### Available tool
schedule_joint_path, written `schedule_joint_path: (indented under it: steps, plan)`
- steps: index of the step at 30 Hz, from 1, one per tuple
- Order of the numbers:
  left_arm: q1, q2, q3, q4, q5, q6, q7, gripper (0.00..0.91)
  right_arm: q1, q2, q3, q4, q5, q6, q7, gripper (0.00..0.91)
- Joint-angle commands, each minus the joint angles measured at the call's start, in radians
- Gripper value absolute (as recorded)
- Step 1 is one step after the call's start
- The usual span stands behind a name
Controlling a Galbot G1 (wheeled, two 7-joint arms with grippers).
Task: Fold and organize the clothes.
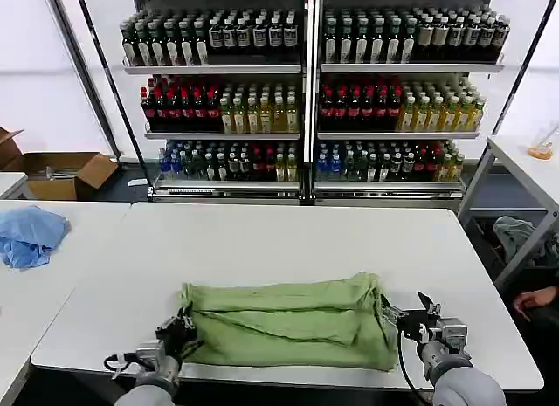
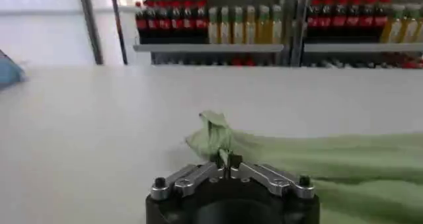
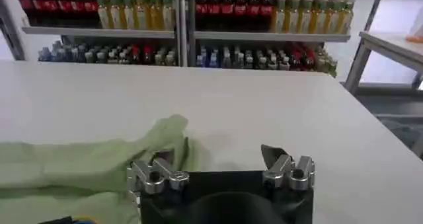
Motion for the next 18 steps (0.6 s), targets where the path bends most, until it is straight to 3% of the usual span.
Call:
schedule_joint_path:
  steps: [1,9,13,18]
  plan:
    - [0.005,0.201,-0.234,-0.085,-0.009,0.031,0.011,0.030,0.004,-0.010,-0.002,-0.004,0.003,0.003,-0.002,0.907]
    - [-0.032,0.291,-0.321,-0.098,-0.094,0.062,0.015,0.030,0.022,-0.015,-0.013,-0.006,0.008,0.004,-0.004,0.907]
    - [-0.042,0.282,-0.285,-0.204,-0.332,0.083,0.022,0.030,0.018,-0.018,-0.014,-0.002,0.008,0.004,-0.005,0.907]
    - [-0.044,0.218,-0.162,-0.267,-0.523,0.081,0.045,0.030,0.016,-0.019,-0.010,-0.004,0.007,0.007,-0.007,0.907]
